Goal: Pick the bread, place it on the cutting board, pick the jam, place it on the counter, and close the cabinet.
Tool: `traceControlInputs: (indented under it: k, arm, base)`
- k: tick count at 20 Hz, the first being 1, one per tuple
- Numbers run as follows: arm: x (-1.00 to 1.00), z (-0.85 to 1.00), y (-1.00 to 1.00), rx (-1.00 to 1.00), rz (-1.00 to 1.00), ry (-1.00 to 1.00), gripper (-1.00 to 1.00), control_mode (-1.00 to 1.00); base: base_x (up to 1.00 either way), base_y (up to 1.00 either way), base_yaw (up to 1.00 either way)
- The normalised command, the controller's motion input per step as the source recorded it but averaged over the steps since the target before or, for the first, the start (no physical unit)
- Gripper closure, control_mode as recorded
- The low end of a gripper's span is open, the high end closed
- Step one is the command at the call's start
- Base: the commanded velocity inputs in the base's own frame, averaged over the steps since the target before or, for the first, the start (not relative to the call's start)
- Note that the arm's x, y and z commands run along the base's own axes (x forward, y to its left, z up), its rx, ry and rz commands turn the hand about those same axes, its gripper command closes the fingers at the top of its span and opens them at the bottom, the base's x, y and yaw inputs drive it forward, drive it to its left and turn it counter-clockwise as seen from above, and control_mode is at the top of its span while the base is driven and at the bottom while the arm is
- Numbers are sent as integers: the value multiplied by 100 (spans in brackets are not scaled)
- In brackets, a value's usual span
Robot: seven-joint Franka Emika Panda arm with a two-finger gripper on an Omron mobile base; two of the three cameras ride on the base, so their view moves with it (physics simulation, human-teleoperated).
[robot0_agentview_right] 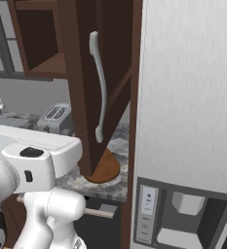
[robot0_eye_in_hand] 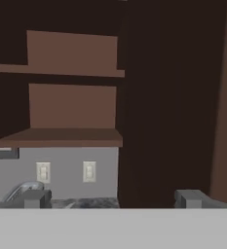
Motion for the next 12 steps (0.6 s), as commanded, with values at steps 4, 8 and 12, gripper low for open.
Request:
traceControlInputs:
  k: [4, 8, 12]
  arm:
    - [0, 0, -27, 0, -1, 0, -100, -100]
    - [0, 0, -26, 0, 0, 0, -100, -100]
    - [0, 0, -24, 0, 0, 0, -100, -100]
  base:
    - [0, 0, 0]
    - [0, 0, 0]
    - [0, 0, 0]
